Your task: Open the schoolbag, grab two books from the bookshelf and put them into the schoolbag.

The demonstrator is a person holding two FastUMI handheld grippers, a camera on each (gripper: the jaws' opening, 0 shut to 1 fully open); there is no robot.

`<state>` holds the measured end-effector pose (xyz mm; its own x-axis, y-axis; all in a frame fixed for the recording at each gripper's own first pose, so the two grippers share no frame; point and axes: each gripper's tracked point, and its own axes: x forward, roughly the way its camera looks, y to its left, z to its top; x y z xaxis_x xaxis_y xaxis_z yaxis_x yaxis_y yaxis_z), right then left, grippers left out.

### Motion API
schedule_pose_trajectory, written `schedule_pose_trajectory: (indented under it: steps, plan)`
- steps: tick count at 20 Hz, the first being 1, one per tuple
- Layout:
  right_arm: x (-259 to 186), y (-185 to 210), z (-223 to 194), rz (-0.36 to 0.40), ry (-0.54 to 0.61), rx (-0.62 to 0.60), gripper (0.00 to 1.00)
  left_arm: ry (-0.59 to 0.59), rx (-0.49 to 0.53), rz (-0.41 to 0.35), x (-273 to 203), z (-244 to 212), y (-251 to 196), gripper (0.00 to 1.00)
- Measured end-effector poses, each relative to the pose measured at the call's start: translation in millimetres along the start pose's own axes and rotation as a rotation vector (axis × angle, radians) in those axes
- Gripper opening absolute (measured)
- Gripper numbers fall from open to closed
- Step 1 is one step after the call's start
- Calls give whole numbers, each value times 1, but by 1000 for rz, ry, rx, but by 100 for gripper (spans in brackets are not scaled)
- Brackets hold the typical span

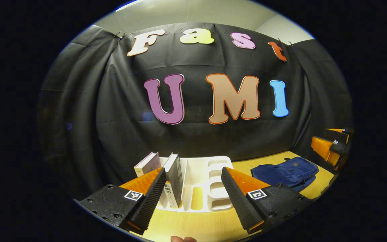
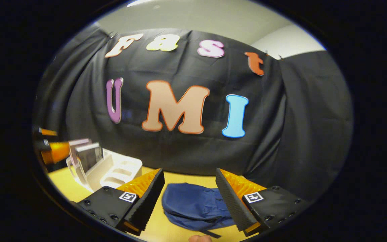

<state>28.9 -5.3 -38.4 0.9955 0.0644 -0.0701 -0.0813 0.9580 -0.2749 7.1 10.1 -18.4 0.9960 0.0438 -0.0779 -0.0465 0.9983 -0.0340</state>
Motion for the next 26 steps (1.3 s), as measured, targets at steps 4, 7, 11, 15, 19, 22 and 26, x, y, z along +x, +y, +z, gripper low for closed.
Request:
schedule_pose_trajectory:
  steps: [4,7,11,15,19,22,26]
  plan:
    - [19,5,-54,91,83,-385,89,3,-3,31,0,-3,11,96]
    - [25,19,-85,160,94,-598,100,16,-11,53,-1,-8,19,100]
    - [35,46,-143,257,132,-807,87,16,-17,81,-5,-8,28,97]
    - [60,57,-188,311,164,-962,87,12,-15,105,-9,-7,38,97]
    - [79,65,-220,362,196,-1057,87,17,-16,131,-15,-7,48,96]
    - [91,63,-232,361,220,-1096,87,20,-13,150,-19,-6,55,97]
    - [106,67,-239,368,214,-1143,87,17,-5,166,-26,-2,61,96]
